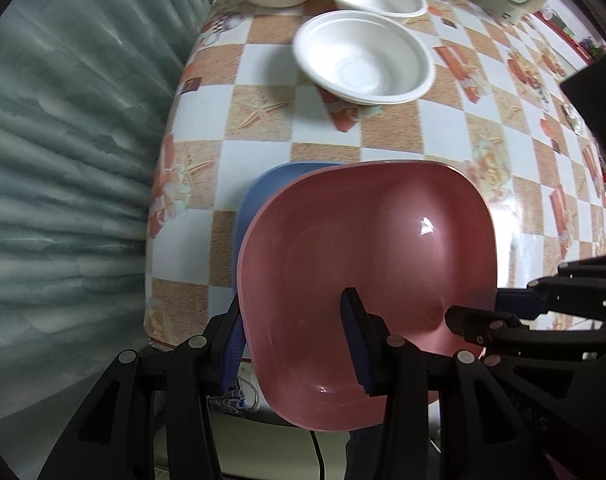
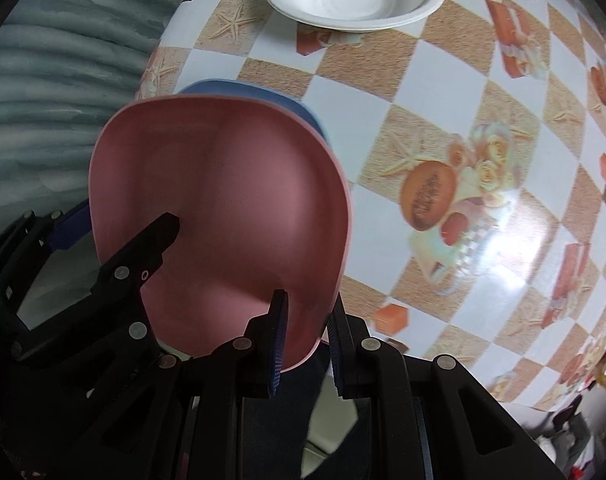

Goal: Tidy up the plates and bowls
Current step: 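Carry the pink plate with both grippers over the blue plate, then lower the pink plate onto the blue plate and open both grippers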

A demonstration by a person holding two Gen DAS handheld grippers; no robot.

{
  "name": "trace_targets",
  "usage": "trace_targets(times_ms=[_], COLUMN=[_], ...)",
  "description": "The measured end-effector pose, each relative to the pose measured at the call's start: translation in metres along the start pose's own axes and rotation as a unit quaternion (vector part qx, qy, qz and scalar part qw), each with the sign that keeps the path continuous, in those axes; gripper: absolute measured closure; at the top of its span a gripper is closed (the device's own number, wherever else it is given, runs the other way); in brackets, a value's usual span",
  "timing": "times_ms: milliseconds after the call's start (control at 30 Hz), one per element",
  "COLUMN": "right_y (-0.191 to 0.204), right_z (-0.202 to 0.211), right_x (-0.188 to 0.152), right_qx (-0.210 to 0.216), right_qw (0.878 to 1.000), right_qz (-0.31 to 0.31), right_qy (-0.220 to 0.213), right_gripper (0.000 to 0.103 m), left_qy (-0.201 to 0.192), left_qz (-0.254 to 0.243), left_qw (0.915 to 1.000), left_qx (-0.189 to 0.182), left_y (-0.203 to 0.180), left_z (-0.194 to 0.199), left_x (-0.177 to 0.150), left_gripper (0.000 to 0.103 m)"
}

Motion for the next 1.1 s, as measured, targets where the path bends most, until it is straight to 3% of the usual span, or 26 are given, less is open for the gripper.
trace_targets(times_ms=[500, 633, 700, 767, 833, 1000, 1100], right_y=[0.004, -0.003, -0.006, -0.017, -0.026, -0.063, -0.084], right_z=[-0.042, -0.037, -0.034, -0.027, -0.020, -0.016, -0.017], right_x=[0.025, 0.029, 0.030, 0.028, 0.026, 0.008, -0.003], right_qx=[0.032, 0.021, 0.012, -0.020, -0.019, -0.017, -0.011], right_qw=[0.998, 0.998, 0.998, 0.998, 0.997, 0.992, 0.986], right_qz=[-0.062, -0.053, -0.051, -0.053, -0.060, -0.123, -0.162], right_qy=[-0.009, -0.016, -0.018, -0.026, -0.040, -0.033, -0.028], right_gripper=[0.081, 0.080, 0.073, 0.034, 0.017, 0.017, 0.017], left_qy=[-0.020, -0.028, -0.032, -0.031, -0.026, -0.010, -0.014], left_qz=[-0.016, -0.013, -0.007, 0.000, 0.011, 0.037, 0.033], left_qw=[0.9996, 0.9994, 0.9994, 0.9994, 0.9996, 0.9979, 0.9975], left_qx=[0.006, 0.015, 0.015, 0.014, -0.005, -0.052, -0.061], left_y=[0.010, 0.017, 0.021, 0.026, 0.031, 0.028, 0.012], left_z=[-0.021, -0.022, -0.020, -0.017, -0.015, -0.009, -0.002], left_x=[0.023, 0.024, 0.022, 0.020, 0.018, 0.014, 0.020], left_gripper=[0.051, 0.036, 0.033, 0.032, 0.026, 0.024, 0.024])
Point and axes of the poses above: each gripper's, at about its wrist camera, not at the fingertips, and z roughly against the way its jaws point, y to its left, x to its top, the point moved 7 cm from there along -z, roughly the way its jaws point, and after that the axes turned 10 degrees about z, right-handed, at the moved point
